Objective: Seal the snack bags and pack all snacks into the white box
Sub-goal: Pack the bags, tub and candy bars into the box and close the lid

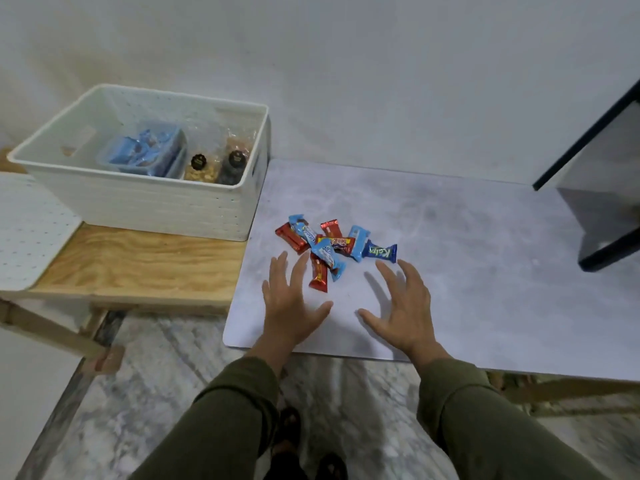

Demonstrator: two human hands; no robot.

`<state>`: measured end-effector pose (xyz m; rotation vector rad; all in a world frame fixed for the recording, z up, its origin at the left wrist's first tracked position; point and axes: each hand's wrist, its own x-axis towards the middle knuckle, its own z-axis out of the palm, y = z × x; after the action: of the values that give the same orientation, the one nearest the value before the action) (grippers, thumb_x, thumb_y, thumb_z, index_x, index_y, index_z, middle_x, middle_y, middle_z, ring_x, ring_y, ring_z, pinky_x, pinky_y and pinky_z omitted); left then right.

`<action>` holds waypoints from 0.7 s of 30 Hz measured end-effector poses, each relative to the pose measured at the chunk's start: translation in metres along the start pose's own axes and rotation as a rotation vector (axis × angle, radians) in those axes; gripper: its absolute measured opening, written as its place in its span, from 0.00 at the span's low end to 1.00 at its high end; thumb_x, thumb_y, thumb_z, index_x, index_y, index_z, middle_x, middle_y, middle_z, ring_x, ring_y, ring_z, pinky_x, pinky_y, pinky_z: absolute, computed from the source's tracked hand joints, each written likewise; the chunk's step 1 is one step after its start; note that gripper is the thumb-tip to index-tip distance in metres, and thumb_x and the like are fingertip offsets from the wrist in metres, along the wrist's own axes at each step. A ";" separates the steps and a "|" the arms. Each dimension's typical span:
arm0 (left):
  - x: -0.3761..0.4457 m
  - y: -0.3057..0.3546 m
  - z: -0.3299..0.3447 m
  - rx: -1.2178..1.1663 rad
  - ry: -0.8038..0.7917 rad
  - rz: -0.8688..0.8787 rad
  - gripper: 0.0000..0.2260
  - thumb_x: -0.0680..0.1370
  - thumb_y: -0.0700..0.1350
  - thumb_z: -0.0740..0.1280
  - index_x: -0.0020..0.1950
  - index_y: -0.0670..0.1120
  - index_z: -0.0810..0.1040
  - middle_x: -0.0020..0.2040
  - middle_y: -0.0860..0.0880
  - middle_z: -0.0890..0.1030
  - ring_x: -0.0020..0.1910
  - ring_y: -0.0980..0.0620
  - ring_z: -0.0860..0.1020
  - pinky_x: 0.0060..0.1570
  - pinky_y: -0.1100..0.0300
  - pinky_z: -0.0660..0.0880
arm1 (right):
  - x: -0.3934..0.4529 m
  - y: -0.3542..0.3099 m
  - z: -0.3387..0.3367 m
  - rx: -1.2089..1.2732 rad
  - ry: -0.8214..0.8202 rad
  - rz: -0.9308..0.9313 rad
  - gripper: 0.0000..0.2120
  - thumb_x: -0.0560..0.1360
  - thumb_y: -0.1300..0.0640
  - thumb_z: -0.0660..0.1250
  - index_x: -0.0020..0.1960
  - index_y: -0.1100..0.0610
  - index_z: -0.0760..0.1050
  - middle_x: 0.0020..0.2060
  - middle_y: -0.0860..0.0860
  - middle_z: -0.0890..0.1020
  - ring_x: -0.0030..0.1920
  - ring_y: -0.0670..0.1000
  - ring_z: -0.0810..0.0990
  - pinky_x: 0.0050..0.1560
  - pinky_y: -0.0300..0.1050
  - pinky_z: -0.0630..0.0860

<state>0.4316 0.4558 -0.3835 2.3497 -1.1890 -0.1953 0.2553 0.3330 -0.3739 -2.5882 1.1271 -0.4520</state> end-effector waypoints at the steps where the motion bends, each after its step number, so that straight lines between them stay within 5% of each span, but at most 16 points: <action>1: 0.000 0.002 0.009 0.021 -0.012 -0.039 0.46 0.63 0.65 0.72 0.76 0.53 0.58 0.75 0.41 0.59 0.75 0.40 0.57 0.64 0.34 0.67 | -0.001 0.006 0.004 -0.007 -0.006 0.003 0.41 0.64 0.34 0.65 0.72 0.42 0.53 0.73 0.56 0.59 0.74 0.57 0.57 0.68 0.59 0.61; 7: 0.026 0.017 0.043 0.039 0.039 -0.096 0.49 0.62 0.66 0.73 0.74 0.58 0.47 0.78 0.40 0.52 0.77 0.37 0.48 0.65 0.28 0.54 | 0.020 0.042 0.025 -0.005 0.009 -0.010 0.41 0.65 0.30 0.61 0.73 0.44 0.56 0.73 0.57 0.59 0.74 0.58 0.55 0.70 0.58 0.58; 12: 0.054 0.010 0.051 0.104 0.144 0.005 0.46 0.61 0.70 0.70 0.75 0.58 0.57 0.77 0.39 0.53 0.76 0.35 0.50 0.61 0.24 0.51 | 0.058 0.055 0.031 -0.004 -0.033 -0.100 0.42 0.64 0.26 0.58 0.73 0.41 0.51 0.74 0.57 0.57 0.74 0.58 0.54 0.71 0.55 0.56; 17: 0.087 -0.006 0.039 0.178 -0.032 0.003 0.43 0.65 0.72 0.65 0.74 0.68 0.46 0.77 0.49 0.35 0.75 0.40 0.33 0.64 0.27 0.36 | 0.092 0.051 0.040 0.046 -0.070 -0.206 0.44 0.63 0.25 0.57 0.74 0.42 0.56 0.75 0.55 0.55 0.74 0.56 0.50 0.72 0.59 0.53; 21: 0.111 -0.021 0.028 0.215 -0.127 0.065 0.38 0.67 0.72 0.62 0.72 0.71 0.46 0.77 0.50 0.34 0.74 0.39 0.31 0.64 0.27 0.36 | 0.114 0.038 0.053 -0.003 -0.111 -0.257 0.43 0.61 0.24 0.59 0.72 0.37 0.53 0.75 0.55 0.55 0.76 0.58 0.50 0.71 0.67 0.53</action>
<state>0.5048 0.3682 -0.4081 2.5095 -1.4079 -0.2060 0.3246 0.2306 -0.4165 -2.7346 0.7632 -0.3545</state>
